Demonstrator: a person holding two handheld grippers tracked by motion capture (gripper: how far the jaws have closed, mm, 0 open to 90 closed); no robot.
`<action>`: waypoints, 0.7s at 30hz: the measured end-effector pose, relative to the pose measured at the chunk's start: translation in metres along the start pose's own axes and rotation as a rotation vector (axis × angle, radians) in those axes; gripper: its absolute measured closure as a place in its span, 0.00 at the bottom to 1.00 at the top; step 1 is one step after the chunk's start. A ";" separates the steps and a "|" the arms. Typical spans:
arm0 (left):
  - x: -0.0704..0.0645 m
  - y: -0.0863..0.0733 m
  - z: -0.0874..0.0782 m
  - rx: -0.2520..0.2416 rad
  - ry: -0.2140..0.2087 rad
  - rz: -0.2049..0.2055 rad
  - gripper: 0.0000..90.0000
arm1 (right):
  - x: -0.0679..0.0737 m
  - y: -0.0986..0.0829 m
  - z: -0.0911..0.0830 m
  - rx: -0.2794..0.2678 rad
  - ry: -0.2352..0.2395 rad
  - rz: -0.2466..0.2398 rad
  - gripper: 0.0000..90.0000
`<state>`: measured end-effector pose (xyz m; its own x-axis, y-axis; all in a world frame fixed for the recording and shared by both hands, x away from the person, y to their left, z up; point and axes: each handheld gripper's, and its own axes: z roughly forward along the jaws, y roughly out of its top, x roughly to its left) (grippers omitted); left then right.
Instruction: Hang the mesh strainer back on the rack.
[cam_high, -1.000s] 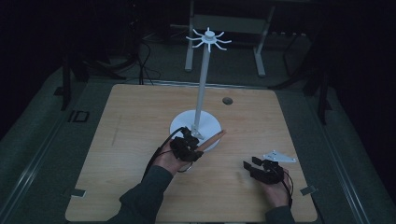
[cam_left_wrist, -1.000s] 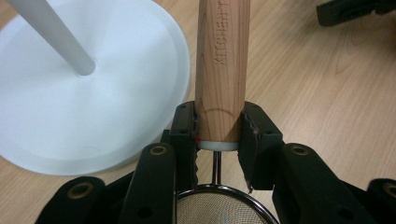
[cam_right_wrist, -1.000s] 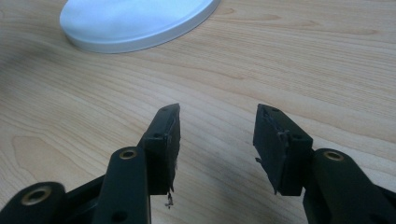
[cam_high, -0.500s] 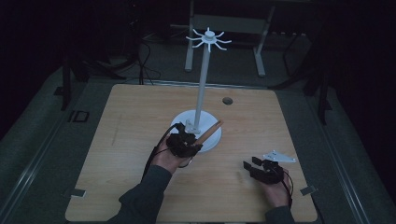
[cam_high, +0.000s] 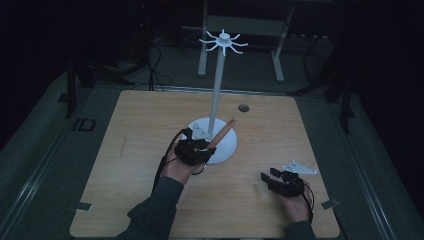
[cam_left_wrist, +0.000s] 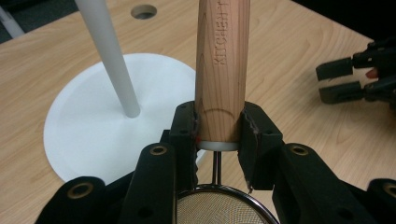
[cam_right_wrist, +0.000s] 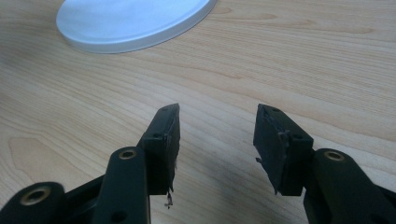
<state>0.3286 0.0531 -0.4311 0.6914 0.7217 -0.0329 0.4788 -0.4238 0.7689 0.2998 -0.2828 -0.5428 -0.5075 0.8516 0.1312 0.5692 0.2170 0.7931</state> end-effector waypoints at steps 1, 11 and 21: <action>0.000 0.000 -0.001 -0.008 0.004 -0.002 0.77 | 0.000 0.000 0.000 0.000 0.000 0.000 0.56; 0.003 0.003 -0.008 -0.069 0.028 -0.039 0.77 | 0.000 0.000 0.000 0.001 -0.001 0.001 0.56; 0.002 0.007 -0.017 -0.137 0.048 -0.066 0.77 | 0.000 0.000 0.000 0.001 -0.001 0.003 0.56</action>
<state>0.3242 0.0606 -0.4147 0.6328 0.7722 -0.0579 0.4414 -0.2983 0.8463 0.2998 -0.2828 -0.5429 -0.5048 0.8529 0.1331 0.5713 0.2146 0.7922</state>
